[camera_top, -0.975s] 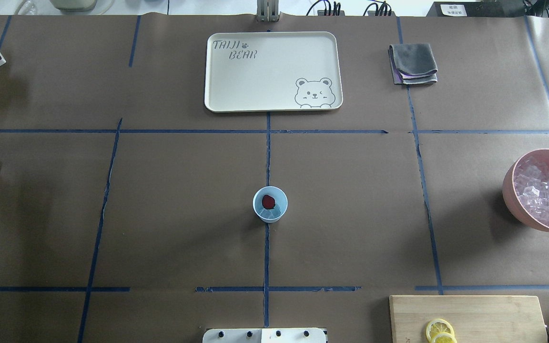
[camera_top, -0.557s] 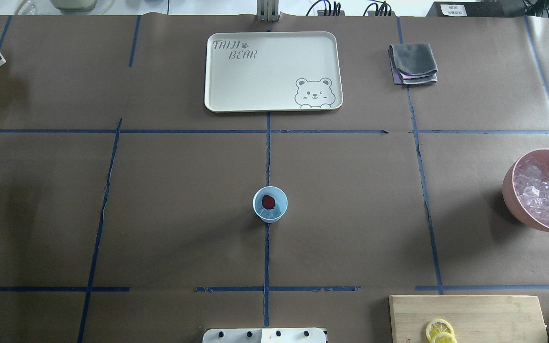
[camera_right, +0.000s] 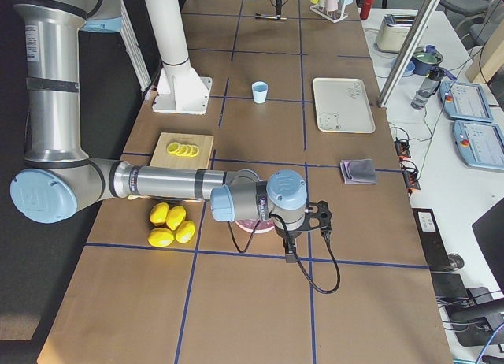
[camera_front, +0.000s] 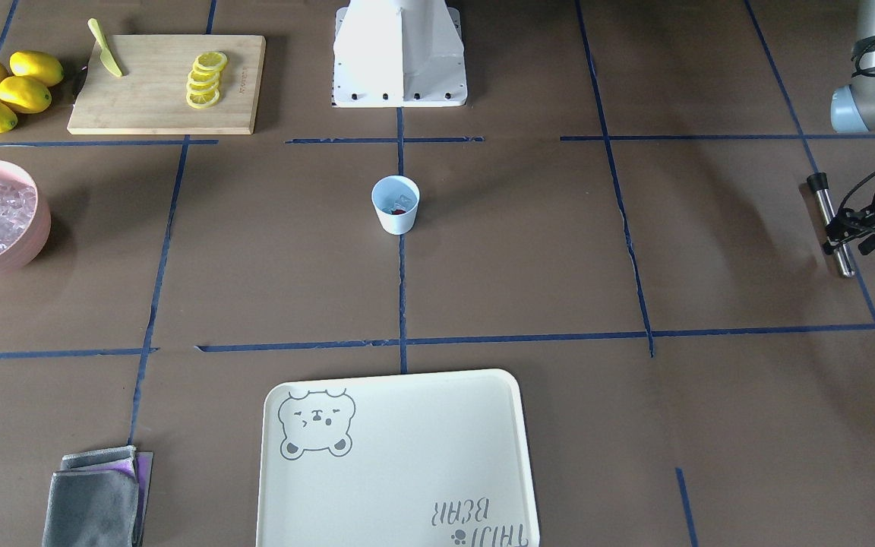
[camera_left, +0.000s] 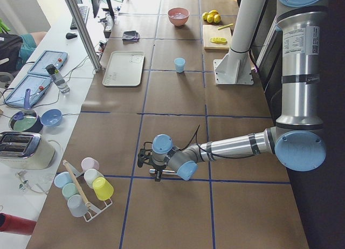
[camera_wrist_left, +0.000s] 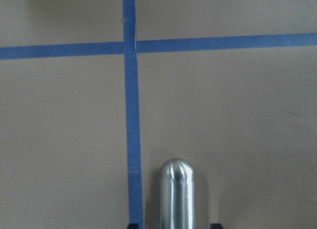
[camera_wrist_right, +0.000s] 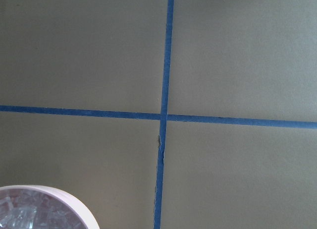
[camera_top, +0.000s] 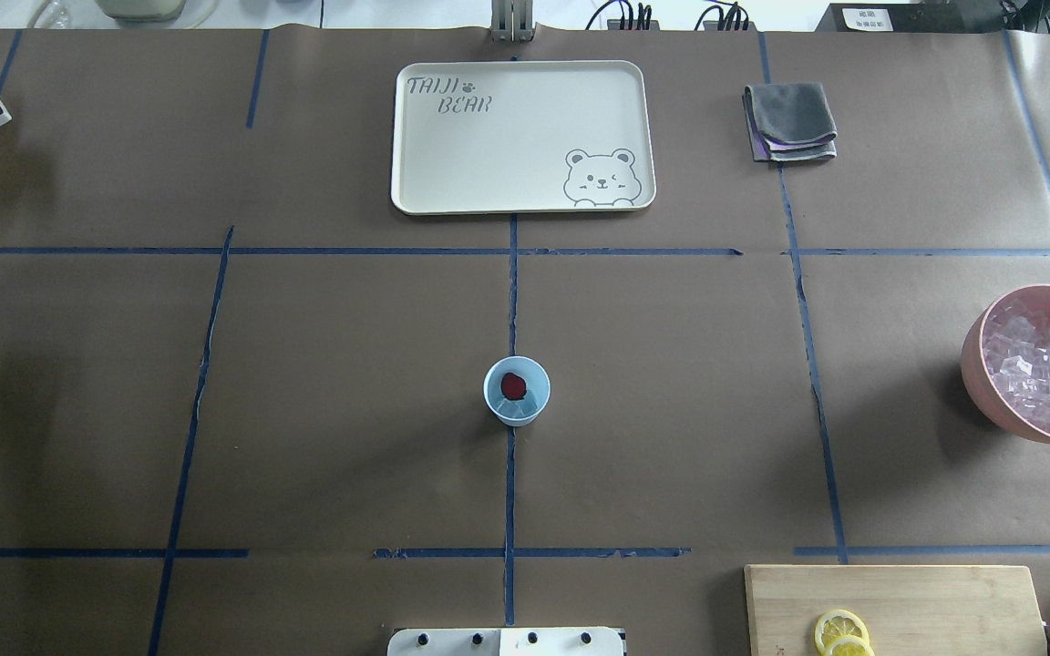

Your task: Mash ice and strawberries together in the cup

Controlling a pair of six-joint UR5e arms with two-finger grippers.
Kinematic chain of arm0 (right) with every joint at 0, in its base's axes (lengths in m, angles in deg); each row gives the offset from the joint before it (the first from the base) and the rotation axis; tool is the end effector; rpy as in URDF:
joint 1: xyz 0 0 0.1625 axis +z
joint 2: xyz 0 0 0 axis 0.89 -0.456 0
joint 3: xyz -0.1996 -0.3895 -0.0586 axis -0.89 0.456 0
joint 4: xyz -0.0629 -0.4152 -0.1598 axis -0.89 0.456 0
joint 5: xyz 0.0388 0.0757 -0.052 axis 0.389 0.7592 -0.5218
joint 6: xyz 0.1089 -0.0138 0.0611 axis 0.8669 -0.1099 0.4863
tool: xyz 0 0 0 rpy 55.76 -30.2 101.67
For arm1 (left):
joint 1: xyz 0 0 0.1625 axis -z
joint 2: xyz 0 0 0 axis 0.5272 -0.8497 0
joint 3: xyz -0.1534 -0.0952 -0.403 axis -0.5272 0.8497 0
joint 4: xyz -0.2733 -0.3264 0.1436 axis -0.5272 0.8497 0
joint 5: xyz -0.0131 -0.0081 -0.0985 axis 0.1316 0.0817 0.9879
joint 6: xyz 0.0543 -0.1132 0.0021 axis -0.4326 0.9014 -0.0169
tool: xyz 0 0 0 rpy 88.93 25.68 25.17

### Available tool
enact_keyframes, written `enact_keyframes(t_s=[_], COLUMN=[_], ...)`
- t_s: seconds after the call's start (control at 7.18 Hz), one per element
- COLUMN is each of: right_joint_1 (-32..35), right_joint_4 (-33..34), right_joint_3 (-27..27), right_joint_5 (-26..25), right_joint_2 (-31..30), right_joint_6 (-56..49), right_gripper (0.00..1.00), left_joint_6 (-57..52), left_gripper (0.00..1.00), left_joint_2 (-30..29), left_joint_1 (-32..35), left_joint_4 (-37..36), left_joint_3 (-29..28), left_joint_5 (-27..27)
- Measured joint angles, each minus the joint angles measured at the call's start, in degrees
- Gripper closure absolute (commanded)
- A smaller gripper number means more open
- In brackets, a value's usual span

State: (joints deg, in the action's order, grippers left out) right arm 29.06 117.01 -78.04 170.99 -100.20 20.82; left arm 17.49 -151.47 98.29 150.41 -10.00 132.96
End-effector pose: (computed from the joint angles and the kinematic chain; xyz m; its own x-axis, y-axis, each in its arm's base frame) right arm 0.0602 -0.5200 0.6753 0.6930 -0.0489 0.7193 -0.0652 0.9894 0.1300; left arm 0.1498 -0.4900 0.7778 0.6996 0.0520 -0.7127 0.0624 0.9891 0.1334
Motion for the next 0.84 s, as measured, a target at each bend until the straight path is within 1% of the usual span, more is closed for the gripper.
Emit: enact_keyframes(t_s=[0.28, 0.56, 0.7, 0.84], right_joint_1=[0.0, 0.0, 0.0, 0.0], right_joint_4=[0.0, 0.0, 0.0, 0.02], right_joint_3=[-0.22, -0.27, -0.24, -0.2], right_joint_5=[0.0, 0.0, -0.02, -0.04], right_joint_2=[0.05, 0.06, 0.08, 0.13], right_joint_6=[-0.06, -0.05, -0.06, -0.08], right_gripper=[0.01, 0.01, 0.01, 0.01], left_joint_6=[-0.03, -0.86, -3.47, -9.98], left_gripper=[0.0, 0.0, 0.0, 0.0], left_joint_2=[-0.28, -0.6, -0.64, -0.73], left_joint_1=[1.4, 4.41, 5.43, 7.89], left_joint_4=[-1.07, -5.4, -8.92, -15.6], left_joint_3=[0.84, 3.7, 5.9, 8.55], left_joint_5=[1.64, 6.3, 7.17, 7.39])
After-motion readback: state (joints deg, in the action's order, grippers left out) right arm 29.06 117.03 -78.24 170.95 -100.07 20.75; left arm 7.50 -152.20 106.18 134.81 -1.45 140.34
